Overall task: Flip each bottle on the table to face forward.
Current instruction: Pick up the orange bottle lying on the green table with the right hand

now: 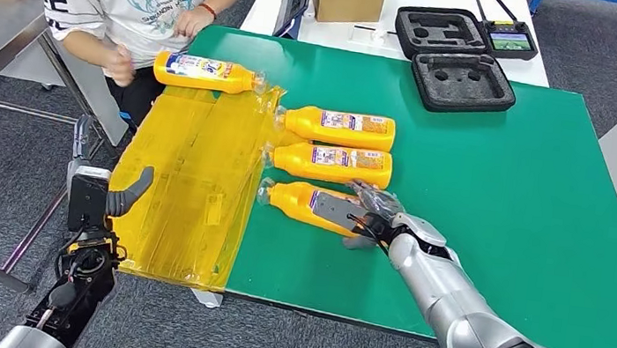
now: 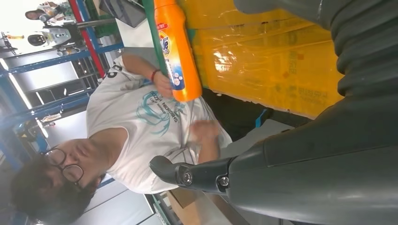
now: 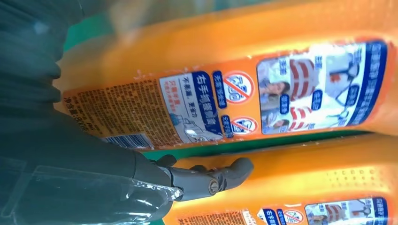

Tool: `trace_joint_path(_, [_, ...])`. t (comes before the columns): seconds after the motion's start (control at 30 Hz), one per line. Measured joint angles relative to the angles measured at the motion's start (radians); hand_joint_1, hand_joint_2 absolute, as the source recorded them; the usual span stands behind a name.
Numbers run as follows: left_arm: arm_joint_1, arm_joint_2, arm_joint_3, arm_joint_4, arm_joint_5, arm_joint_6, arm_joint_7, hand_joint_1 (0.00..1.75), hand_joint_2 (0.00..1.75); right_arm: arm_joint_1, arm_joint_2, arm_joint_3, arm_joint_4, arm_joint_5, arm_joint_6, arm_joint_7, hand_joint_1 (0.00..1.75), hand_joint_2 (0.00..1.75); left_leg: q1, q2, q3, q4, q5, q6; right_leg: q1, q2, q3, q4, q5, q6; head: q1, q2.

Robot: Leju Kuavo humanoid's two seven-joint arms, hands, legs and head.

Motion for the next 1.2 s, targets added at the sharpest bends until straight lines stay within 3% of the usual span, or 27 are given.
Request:
trace_joint_path(0.13, [-0.009,-0.001,-0.001,0.006,0.005,-0.002,0.000,0.00,1.75,0.000,-0.004,-0.001,0.000,-0.024,0.000,-0.007,0.13,1.75,0.000,0.000,0.000,0.000,0.000,0.000,0.000,0.000,0.000,0.000,0.000,0.000,0.000,0.000])
trace_joint_path(0.4, [-0.027,-0.002,-0.002,0.022,0.011,-0.006,0.000,0.00,1.75,0.001,-0.009,-0.001,0.000,-0.026,0.008,-0.011,0.17,1.75,0.000,0.000,0.001,0.000,0.000,0.000,0.000,0.000,0.001,0.000,0.000,0.000,0.000,0.000])
trace_joint_path(0.43, [-0.029,-0.002,-0.003,0.023,0.012,-0.006,0.000,0.00,1.75,0.001,-0.009,-0.001,0.000,-0.026,0.008,-0.011,0.26,1.75,0.000,0.000,0.001,0.000,0.000,0.000,0.000,0.000,0.001,0.000,0.000,0.000,0.000,0.000])
trace_joint_path(0.47, [-0.029,-0.002,-0.003,0.025,0.012,-0.006,0.000,0.00,1.75,0.001,-0.010,-0.001,0.000,-0.026,0.009,-0.012,0.51,1.75,0.000,0.000,0.001,0.000,0.000,0.000,0.000,0.000,0.001,0.000,0.000,0.000,0.000,0.000])
trace_joint_path(0.57, [-0.030,-0.002,-0.003,0.027,0.012,-0.007,-0.001,0.00,1.75,0.001,-0.010,0.000,0.000,-0.015,0.011,-0.012,1.44,1.75,0.000,0.000,0.001,0.000,0.000,0.000,0.000,0.000,0.001,0.000,0.000,0.000,0.000,0.000])
trace_joint_path(0.67, [-0.033,-0.003,-0.004,0.028,0.018,-0.007,-0.002,0.00,1.75,0.001,-0.012,0.012,0.000,0.011,0.016,-0.008,1.70,1.75,0.000,0.000,0.001,0.000,0.000,0.000,0.000,0.000,0.001,0.000,0.000,0.000,0.000,0.000])
trace_joint_path(1.2, [-0.066,-0.013,-0.027,0.061,0.047,-0.026,0.004,0.00,1.75,0.003,-0.025,0.069,0.001,0.025,0.052,-0.046,1.75,1.75,0.000,0.001,0.007,0.000,0.000,0.000,0.000,0.001,0.006,0.000,0.000,0.000,0.000,0.000])
